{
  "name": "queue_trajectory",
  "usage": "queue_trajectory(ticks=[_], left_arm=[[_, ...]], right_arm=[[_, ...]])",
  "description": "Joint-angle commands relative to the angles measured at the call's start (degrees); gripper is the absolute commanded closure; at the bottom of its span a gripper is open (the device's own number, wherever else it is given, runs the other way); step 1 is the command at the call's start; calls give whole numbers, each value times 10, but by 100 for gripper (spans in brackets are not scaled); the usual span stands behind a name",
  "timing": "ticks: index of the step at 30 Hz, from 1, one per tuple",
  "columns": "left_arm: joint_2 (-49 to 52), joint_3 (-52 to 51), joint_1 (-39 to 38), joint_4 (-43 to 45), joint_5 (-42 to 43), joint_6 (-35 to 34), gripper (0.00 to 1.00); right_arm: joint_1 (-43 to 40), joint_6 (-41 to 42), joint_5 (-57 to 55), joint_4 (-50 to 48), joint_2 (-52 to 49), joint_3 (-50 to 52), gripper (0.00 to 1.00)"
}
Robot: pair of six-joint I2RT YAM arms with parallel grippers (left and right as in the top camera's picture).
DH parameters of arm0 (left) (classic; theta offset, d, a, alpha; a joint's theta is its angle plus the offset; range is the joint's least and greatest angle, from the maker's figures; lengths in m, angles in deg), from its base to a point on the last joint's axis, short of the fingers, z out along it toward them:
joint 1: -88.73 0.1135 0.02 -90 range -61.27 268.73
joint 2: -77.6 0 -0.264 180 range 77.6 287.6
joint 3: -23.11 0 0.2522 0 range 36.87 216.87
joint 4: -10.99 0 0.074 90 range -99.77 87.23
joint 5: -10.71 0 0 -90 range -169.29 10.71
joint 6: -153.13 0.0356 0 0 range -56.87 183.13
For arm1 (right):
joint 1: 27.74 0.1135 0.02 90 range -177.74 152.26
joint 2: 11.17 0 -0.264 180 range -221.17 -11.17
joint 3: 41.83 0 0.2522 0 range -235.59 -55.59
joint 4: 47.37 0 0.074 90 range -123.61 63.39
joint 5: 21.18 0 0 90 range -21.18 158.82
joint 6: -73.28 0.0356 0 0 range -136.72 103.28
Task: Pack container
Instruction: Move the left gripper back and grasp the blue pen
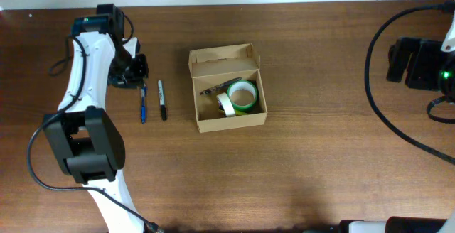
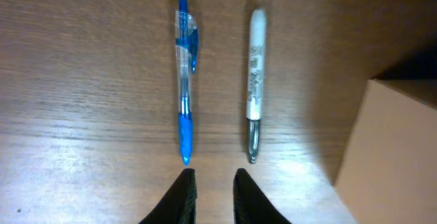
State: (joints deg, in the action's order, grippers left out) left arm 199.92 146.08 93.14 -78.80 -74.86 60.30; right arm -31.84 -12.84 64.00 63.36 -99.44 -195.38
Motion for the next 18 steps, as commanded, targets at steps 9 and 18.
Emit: queue_trajectory(ticks=[9,18], left_arm=[[-2,-143,0,111,-10,27,53],[-1,-217,0,191,-11,28,57]], right_arm=[[-4,-7,1,3,9,0,1],[-4,-7,1,3,9,0,1]])
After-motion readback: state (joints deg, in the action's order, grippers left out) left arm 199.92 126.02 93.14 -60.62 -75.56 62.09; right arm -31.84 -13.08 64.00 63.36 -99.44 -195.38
